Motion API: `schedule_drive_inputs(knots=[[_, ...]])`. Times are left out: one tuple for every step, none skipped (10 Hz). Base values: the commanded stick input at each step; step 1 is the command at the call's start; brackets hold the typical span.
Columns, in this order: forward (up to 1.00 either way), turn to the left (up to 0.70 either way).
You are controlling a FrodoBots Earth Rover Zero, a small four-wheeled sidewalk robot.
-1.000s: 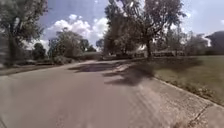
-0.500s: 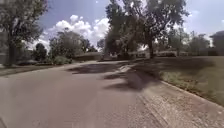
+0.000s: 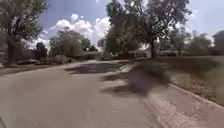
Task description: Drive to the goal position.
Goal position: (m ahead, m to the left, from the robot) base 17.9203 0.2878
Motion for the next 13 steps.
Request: schedule_drive_inputs(knots=[[0.70, 0.00], [0.70, 0.00], [0.70, 0.00], [0.70, 0.00], [0.70, 0.00], [0.70, 0.00], [0.70, 0.00], [0.70, 0.00], [0.70, 0.00], [0.70, 0.00], [0.70, 0.00], [0.70, 0.00], [0.70, 0.00]])
